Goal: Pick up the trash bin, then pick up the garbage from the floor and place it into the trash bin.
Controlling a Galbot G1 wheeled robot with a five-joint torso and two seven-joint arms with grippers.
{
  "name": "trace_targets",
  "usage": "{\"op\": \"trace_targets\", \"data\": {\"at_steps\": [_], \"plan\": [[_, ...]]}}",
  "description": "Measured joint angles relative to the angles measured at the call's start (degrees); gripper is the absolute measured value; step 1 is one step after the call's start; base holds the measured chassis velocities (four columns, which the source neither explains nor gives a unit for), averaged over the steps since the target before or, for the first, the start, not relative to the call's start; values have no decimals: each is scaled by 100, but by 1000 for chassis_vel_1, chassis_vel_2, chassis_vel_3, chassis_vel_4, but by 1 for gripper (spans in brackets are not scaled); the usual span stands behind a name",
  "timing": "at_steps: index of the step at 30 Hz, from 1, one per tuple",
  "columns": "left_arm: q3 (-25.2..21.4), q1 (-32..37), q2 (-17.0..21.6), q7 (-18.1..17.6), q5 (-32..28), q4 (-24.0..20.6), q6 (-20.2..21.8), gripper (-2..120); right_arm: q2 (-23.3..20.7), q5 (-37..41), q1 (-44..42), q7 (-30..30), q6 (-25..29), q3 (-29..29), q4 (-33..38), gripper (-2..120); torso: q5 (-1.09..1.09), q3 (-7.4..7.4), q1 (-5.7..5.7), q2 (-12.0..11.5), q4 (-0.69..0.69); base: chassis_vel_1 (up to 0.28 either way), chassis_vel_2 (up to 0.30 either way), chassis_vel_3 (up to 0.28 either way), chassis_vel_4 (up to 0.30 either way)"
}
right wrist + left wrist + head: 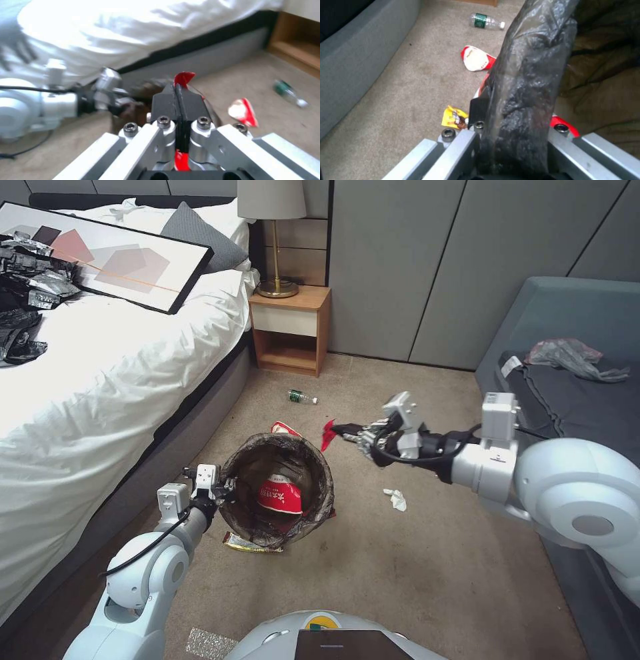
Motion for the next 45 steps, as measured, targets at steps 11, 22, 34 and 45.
{"op": "trace_targets", "data": {"at_steps": [11, 22, 34, 45], "plan": [[-22, -22, -30, 11, 40, 54, -2, 0, 1049, -142, 2848, 222, 2, -3592, -944, 0, 0, 1, 0, 0, 3, 0, 0, 0, 0], [-42, -37, -7, 12, 44, 55, -2, 0, 1707, -512, 3191, 459, 0, -4570, -1501, 4, -1, 0, 0, 0, 1, 0, 0, 0, 0], [-73, -29, -2, 20, 39, 16, -2, 0, 1851, -706, 3104, 532, 0, -4698, -1807, 45, 0, 0, 0, 0, 2, 0, 0, 0, 0], [-96, -23, -23, 52, 47, 16, -2, 0, 1808, -702, 2617, 772, 65, -3919, -1565, 88, 0, 0, 0, 0, 4, 0, 0, 0, 0]]}}
